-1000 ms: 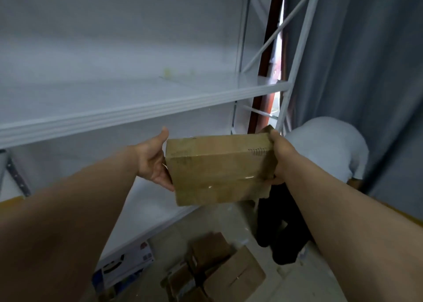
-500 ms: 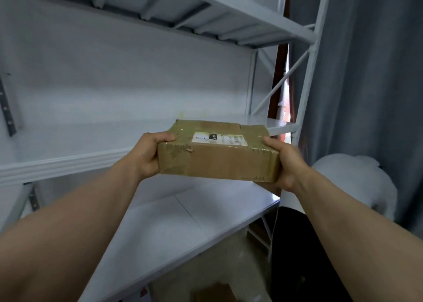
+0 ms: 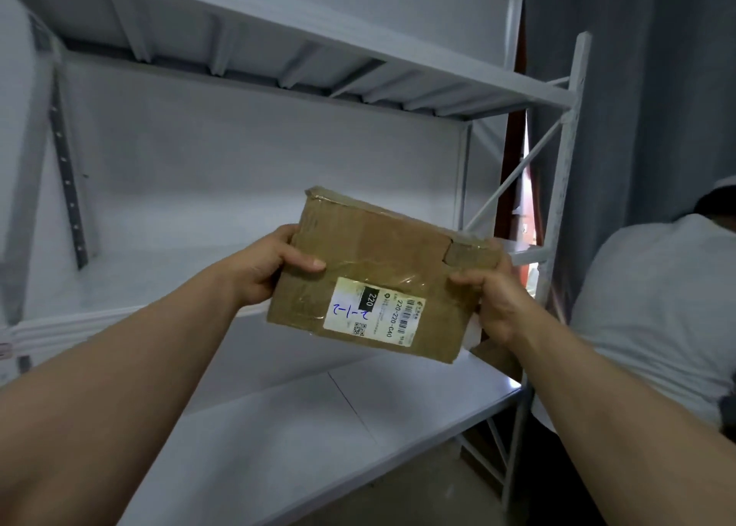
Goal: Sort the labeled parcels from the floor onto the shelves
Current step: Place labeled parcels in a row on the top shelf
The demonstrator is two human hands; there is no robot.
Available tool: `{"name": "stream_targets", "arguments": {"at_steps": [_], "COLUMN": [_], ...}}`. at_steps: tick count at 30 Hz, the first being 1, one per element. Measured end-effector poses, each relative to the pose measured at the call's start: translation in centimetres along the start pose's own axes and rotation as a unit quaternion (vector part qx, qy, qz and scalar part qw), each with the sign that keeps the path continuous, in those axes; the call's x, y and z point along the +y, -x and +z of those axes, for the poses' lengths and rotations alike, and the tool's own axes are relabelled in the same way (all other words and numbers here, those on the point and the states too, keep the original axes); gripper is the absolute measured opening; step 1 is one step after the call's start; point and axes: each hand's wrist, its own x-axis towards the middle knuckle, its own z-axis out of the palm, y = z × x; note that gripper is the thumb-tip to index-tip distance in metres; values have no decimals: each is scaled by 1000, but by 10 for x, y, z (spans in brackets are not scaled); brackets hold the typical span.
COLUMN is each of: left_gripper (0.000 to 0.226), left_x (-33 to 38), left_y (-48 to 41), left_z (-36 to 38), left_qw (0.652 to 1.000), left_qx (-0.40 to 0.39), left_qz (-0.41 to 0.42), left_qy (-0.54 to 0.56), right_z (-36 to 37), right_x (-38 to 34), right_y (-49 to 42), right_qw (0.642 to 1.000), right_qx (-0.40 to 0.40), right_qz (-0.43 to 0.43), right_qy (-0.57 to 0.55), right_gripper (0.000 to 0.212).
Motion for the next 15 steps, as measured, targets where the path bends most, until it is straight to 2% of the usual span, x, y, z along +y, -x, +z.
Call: {"name": "stream_targets", "arguments": {"at_steps": [1, 3, 5, 6, 8, 10, 12, 13, 15], "left_gripper": [68, 68, 71, 73, 75, 80, 86, 89, 97], "left_x": [7, 22, 38, 46, 65, 85, 99, 104, 107], "left_y": [1, 3, 6, 6, 7, 7, 4, 1, -1], "left_z": [0, -2, -4, -4, 4, 21, 38, 44, 46], "left_qw": [1000, 995, 981, 969, 930, 863, 801, 785, 753], "left_qx": [7, 28, 47, 43, 9, -43, -85, -90, -55], "left_qz": [-9, -23, -47, -61, -83, -90, -95, -97, -65], "left_qy": [-28, -90, -181, -237, -359, -495, -584, -605, -652], "right_z": [3, 7, 13, 18, 35, 58, 77, 83, 90], "right_x": [-1, -3, -6, -9, -16, -21, -23, -22, -19], "right_y": [-2, -5, -6, -6, -2, 3, 5, 4, 1], "right_qw": [999, 980, 939, 926, 909, 899, 900, 903, 921], "right_qx": [15, 41, 7, -36, -136, -225, -293, -309, -286], "right_qz": [-12, -47, -106, -132, -155, -141, -116, -109, -108], "right_qy": [29, 187, 326, 353, 362, 348, 303, 276, 242], "right_gripper": [99, 110, 118, 121, 125, 128, 123, 118, 103]}}
